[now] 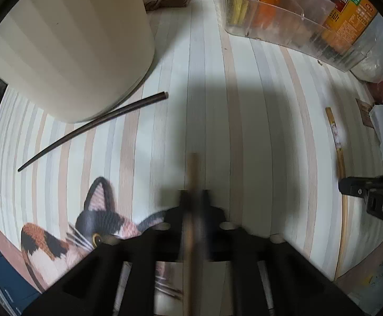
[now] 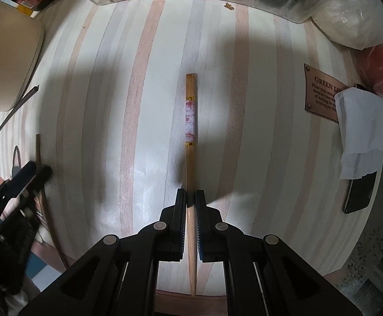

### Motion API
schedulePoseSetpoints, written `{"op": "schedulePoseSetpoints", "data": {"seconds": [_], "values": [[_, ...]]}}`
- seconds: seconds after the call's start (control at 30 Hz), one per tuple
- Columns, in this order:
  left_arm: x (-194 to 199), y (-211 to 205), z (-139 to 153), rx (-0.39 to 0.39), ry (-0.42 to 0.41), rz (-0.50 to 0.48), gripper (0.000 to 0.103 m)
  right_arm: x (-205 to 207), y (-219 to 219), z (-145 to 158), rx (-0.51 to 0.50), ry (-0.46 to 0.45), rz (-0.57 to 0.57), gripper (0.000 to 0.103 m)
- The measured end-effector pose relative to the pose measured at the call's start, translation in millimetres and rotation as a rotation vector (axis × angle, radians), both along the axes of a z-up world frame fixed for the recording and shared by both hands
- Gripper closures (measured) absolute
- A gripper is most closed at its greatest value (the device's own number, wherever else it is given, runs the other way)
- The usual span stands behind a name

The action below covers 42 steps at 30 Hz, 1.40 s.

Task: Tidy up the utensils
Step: 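Lift the light chopstick with the left tool while the right tool holds its chopstick, then carry both light chopsticks up above the cream holder with both tools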

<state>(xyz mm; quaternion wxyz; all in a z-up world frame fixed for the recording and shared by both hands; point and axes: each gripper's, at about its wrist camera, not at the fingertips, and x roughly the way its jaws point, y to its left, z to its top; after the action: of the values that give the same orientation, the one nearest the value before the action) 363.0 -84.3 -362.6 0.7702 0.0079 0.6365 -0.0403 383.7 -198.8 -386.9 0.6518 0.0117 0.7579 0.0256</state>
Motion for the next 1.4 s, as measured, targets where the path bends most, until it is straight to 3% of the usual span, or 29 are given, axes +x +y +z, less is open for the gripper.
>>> {"op": "schedulePoseSetpoints", "data": {"seconds": [0.23,0.67,1.03,1.4], "values": [[1.8,16.4,10.1,-0.029,-0.018,0.024,0.1,-11.3,2.5,2.0,0.043,-0.089,-0.053,0.096],[-14.0,38.1,60.1,-0.071,-0.15,0.066,0.1,-32.7,6.6,73.9,0.169,-0.314,-0.079,0.097],[-21.3,43.6,143.0,-0.127,-0.342,0.084,0.1,-31.5,23.1,132.9,0.263,-0.501,-0.069,0.097],[-3.1,53.1,242.2,-0.171,-0.569,0.084,0.1,-4.9,25.6,217.7,0.327,-0.715,-0.078,0.097]]}}
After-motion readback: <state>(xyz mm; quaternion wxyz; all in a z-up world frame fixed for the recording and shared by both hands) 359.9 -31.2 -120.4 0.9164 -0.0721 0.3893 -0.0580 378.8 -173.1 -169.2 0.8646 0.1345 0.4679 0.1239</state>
